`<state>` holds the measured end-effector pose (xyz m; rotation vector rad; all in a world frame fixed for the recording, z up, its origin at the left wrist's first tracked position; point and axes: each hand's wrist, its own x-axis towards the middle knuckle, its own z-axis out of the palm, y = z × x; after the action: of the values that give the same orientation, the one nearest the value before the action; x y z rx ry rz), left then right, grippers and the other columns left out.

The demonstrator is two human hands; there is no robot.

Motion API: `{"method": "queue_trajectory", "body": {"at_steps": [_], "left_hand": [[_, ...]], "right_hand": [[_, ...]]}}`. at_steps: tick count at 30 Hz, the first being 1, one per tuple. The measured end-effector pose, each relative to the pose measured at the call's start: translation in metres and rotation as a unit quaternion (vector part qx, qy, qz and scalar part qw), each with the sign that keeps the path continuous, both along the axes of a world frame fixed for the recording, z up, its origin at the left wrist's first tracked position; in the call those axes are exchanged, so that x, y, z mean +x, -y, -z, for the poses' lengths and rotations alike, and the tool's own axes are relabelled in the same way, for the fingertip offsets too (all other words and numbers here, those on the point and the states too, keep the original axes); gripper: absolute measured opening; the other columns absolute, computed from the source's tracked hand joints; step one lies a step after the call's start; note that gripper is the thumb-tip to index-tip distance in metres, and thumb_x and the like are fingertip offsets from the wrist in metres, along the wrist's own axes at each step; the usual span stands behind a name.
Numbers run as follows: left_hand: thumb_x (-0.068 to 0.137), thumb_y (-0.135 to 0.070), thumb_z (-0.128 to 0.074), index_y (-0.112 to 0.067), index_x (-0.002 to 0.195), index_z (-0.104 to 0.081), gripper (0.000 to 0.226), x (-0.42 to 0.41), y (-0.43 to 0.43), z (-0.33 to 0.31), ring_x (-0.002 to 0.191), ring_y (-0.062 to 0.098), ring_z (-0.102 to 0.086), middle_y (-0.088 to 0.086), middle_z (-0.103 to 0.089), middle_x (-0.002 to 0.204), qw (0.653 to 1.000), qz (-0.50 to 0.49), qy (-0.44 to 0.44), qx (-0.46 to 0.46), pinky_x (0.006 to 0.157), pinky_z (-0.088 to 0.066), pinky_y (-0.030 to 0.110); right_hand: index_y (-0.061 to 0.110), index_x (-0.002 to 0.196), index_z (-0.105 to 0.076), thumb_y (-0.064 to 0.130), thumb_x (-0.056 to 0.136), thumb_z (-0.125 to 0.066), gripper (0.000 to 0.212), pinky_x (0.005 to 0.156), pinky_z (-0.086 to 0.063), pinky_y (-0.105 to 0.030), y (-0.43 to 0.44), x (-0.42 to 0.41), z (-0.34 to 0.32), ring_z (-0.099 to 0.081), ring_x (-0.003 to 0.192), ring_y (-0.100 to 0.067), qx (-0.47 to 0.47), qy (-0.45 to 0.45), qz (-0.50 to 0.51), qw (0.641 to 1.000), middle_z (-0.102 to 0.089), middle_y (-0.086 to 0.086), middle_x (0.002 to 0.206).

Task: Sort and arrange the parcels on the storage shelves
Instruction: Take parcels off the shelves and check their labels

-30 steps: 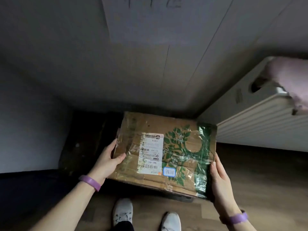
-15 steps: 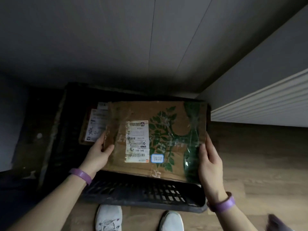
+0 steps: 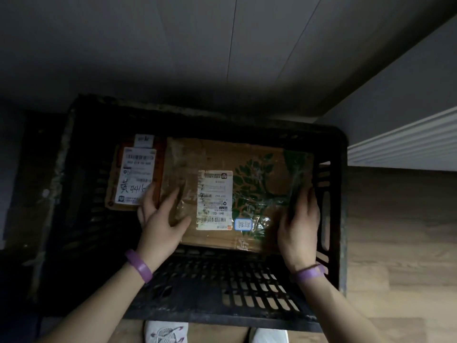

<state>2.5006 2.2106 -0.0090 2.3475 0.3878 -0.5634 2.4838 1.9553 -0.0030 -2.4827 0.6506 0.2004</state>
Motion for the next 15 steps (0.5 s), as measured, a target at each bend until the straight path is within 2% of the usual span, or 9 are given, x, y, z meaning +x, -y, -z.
{"method": "queue_trajectory", "body": {"at_steps": [2,3,6,8,11,15], "left_hand": [[0.084,-0.027,-0.070,-0.030,0.143,-0.041,0.065,0.000,0.007,0.003,0.143,0.023,-0.009,-0.001,-0.014,0.157,1.000,0.026,-0.007,-0.009,0.115,-0.012,0.034],[0.085,-0.026,-0.068,-0.030,0.143,-0.041,0.064,-0.001,0.010,0.004,0.143,0.023,-0.012,-0.002,-0.018,0.157,0.999,0.031,-0.012,-0.014,0.115,-0.013,0.033],[0.088,-0.018,-0.066,-0.026,0.142,-0.043,0.060,-0.004,0.017,0.001,0.141,0.020,-0.024,-0.002,-0.031,0.152,0.999,0.043,-0.005,-0.033,0.111,-0.017,0.025],[0.088,-0.014,-0.064,-0.023,0.141,-0.044,0.058,-0.009,0.023,-0.006,0.139,0.016,-0.031,-0.003,-0.035,0.149,0.997,0.036,-0.020,-0.071,0.110,-0.022,0.023],[0.090,-0.015,-0.062,-0.026,0.143,-0.040,0.059,-0.011,0.026,-0.019,0.135,0.009,-0.034,-0.006,-0.037,0.148,0.993,0.005,-0.043,-0.109,0.107,-0.026,0.020],[0.092,-0.016,-0.060,-0.031,0.145,-0.036,0.060,0.000,0.024,-0.071,0.126,0.002,-0.037,-0.012,-0.040,0.140,0.990,-0.026,-0.043,-0.135,0.101,-0.029,0.016]], "right_hand": [[0.009,0.152,-0.027,0.017,0.095,-0.057,0.065,0.120,-0.018,-0.045,0.000,-0.004,0.008,-0.015,0.147,-0.041,-0.057,-0.020,-0.101,0.993,-0.018,-0.022,0.159],[0.012,0.151,-0.030,0.021,0.096,-0.056,0.062,0.120,-0.018,-0.044,-0.001,-0.006,0.011,-0.015,0.147,-0.039,-0.057,-0.042,-0.132,0.989,-0.019,-0.020,0.160],[0.018,0.148,-0.037,0.022,0.098,-0.050,0.051,0.119,-0.026,-0.040,-0.005,-0.009,0.015,-0.028,0.143,-0.033,0.006,-0.120,-0.185,0.975,-0.030,-0.012,0.156],[0.020,0.149,-0.035,0.022,0.099,-0.046,0.051,0.120,-0.016,-0.030,-0.010,-0.012,0.015,-0.024,0.145,-0.028,0.027,-0.143,-0.224,0.964,-0.028,-0.009,0.158],[0.015,0.152,-0.028,0.025,0.100,-0.044,0.055,0.116,0.001,-0.019,-0.017,-0.013,0.011,-0.013,0.150,-0.023,0.056,-0.149,-0.232,0.960,-0.022,-0.008,0.160],[0.013,0.153,-0.024,0.027,0.101,-0.045,0.058,0.121,-0.008,-0.028,-0.027,-0.004,-0.038,-0.014,0.150,-0.022,0.077,-0.158,-0.212,0.961,-0.023,-0.008,0.160]]}}
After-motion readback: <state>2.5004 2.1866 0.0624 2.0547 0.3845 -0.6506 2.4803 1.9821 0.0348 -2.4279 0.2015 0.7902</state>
